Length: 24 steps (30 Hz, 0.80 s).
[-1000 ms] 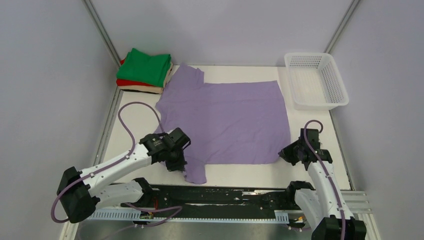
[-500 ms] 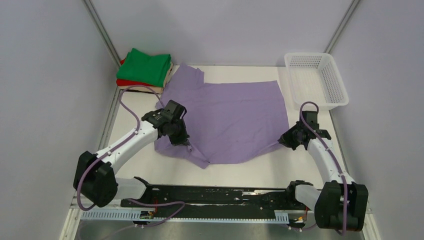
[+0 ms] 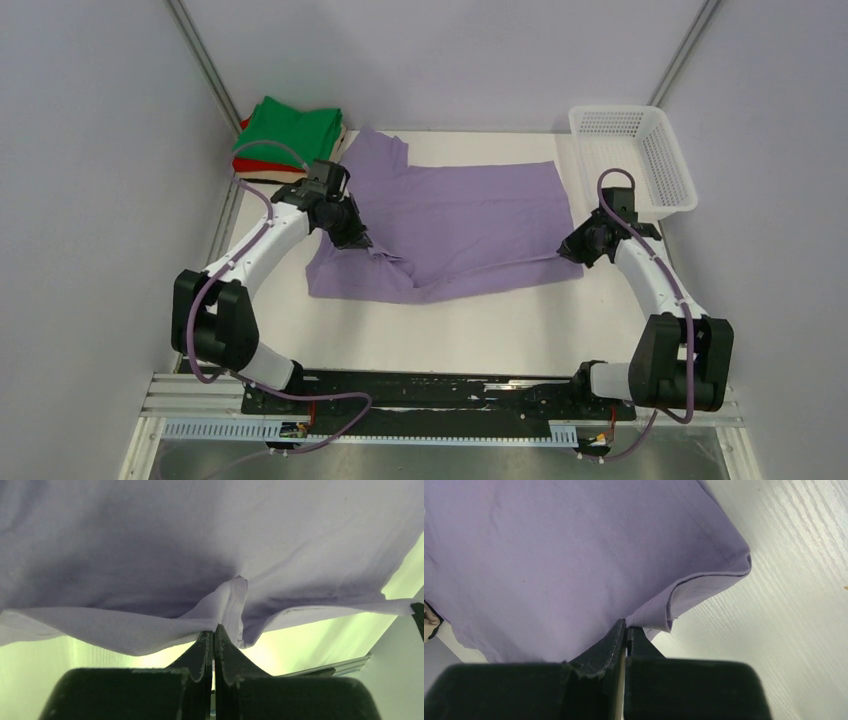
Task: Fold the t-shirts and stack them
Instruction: Fold the flattened tshirt in 1/3 of the way
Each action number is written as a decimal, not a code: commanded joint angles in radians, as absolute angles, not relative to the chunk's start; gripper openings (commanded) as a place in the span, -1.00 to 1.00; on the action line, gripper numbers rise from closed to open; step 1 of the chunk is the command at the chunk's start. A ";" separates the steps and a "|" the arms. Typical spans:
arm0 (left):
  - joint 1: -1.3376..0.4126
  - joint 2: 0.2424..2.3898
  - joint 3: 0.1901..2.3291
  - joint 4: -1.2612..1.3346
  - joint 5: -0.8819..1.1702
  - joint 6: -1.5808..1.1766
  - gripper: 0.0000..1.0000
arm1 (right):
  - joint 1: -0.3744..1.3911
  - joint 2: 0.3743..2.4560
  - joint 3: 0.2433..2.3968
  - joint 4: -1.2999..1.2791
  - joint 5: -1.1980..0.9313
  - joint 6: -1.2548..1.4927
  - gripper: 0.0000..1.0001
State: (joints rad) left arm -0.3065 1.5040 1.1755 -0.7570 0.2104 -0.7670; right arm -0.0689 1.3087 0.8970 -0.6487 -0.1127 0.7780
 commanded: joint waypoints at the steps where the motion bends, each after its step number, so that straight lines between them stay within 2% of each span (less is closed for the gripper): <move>1: -0.254 1.489 1.248 -0.712 0.231 -0.717 -1.00 | -0.075 1.339 0.966 -0.616 -0.083 0.741 -1.00; 16: -0.145 1.608 1.336 -0.595 0.214 -0.699 -1.00 | -0.083 1.441 1.013 -0.484 -0.038 0.727 -1.00; 24: -0.120 1.810 1.462 -0.520 0.237 -0.680 -1.00 | -0.086 1.526 1.028 -0.371 -0.033 0.713 -0.92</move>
